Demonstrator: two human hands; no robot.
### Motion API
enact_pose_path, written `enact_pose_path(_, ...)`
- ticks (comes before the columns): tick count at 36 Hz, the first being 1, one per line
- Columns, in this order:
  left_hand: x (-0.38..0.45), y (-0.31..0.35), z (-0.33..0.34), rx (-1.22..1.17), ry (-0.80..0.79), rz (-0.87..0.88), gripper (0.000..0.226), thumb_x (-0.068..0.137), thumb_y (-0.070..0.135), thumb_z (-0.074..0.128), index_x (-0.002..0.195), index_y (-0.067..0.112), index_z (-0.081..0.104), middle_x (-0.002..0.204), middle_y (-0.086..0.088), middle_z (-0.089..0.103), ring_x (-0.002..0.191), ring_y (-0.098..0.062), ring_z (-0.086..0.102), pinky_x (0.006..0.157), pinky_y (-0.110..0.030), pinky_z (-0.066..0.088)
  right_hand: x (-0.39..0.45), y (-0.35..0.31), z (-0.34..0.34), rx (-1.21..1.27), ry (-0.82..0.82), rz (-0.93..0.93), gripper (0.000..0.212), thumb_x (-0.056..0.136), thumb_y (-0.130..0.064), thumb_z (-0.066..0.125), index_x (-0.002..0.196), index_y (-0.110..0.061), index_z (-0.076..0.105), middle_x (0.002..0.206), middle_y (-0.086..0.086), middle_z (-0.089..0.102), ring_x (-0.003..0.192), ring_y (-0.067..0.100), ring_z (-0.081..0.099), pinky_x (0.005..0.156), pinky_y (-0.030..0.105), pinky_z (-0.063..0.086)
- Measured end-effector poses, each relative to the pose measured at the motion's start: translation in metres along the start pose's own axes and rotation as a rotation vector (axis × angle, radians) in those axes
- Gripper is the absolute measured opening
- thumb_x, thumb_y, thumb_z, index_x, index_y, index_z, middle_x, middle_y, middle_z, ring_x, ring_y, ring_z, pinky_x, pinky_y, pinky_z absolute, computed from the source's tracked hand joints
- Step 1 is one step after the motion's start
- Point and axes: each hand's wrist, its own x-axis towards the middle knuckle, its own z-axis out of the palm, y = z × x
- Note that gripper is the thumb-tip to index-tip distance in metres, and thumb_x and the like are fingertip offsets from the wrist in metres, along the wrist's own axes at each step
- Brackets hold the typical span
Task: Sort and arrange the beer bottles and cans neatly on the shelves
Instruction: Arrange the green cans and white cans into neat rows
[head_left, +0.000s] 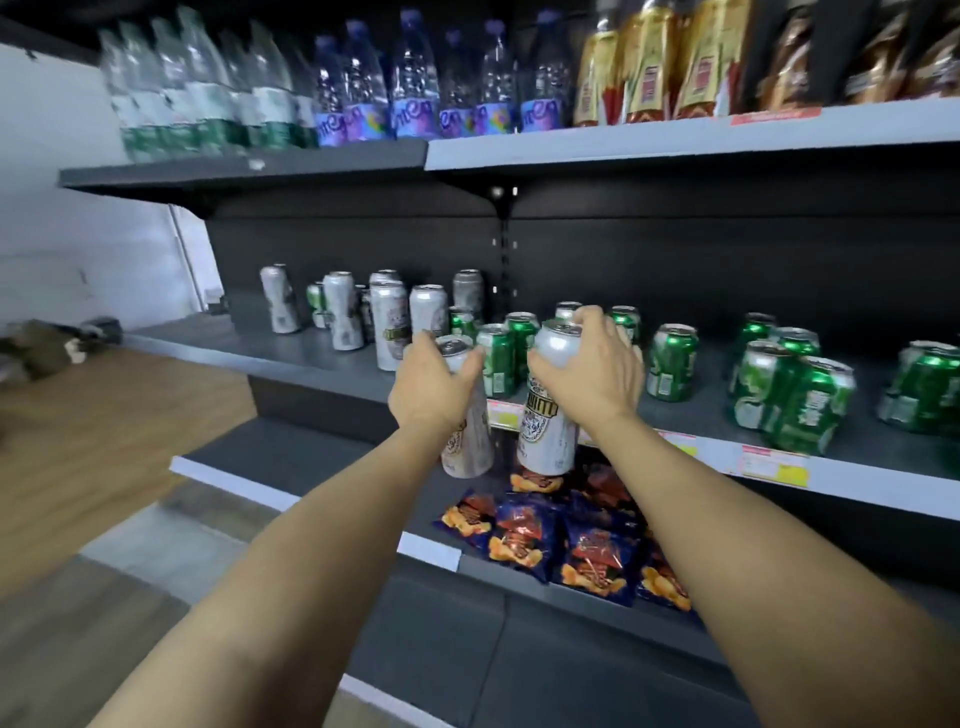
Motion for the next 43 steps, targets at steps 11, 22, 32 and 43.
enact_pose_path(11,0.111,-0.105,-0.038,-0.077,0.1,-0.087,0.048,0.089,0.051,0.058,0.111,0.011,0.046,0.116,-0.009,0.054,0.107,-0.03,0.054,0.073,-0.037,0.041,0.044,-0.111,0.109,0.049,-0.05,-0.045,0.056,0.075,-0.051,0.065,0.119,-0.02,0.048,0.12,0.002,0.058,0.114,0.025,0.049,0.091,0.037,0.038)
enact_pose_path(22,0.229,-0.148,-0.035,-0.08,0.198,-0.164,0.051,0.091,0.05,0.056,0.117,0.009,0.043,0.124,-0.013,0.051,0.118,-0.034,0.049,0.08,-0.041,0.039,0.115,-0.182,0.207,0.127,-0.15,-0.164,0.056,0.076,-0.049,0.065,0.122,-0.024,0.045,0.122,-0.002,0.054,0.116,0.022,0.046,0.079,0.031,0.034)
enact_pose_path(32,0.321,-0.193,-0.031,-0.103,0.233,-0.169,0.047,0.092,0.051,0.054,0.113,0.01,0.044,0.121,-0.008,0.052,0.113,-0.029,0.051,0.076,-0.036,0.035,0.15,-0.24,0.292,0.055,-0.266,-0.144,0.058,0.079,-0.042,0.067,0.123,-0.019,0.037,0.128,0.004,0.051,0.124,0.027,0.041,0.074,0.033,0.033)
enact_pose_path(43,0.385,-0.247,-0.018,-0.029,0.093,-0.122,0.057,0.09,0.054,0.055,0.119,0.007,0.041,0.127,-0.013,0.051,0.116,-0.035,0.05,0.077,-0.042,0.039,0.172,-0.276,0.356,-0.097,-0.343,-0.078,0.067,0.086,-0.043,0.067,0.134,-0.01,0.034,0.133,0.013,0.049,0.127,0.031,0.043,0.091,0.036,0.041)
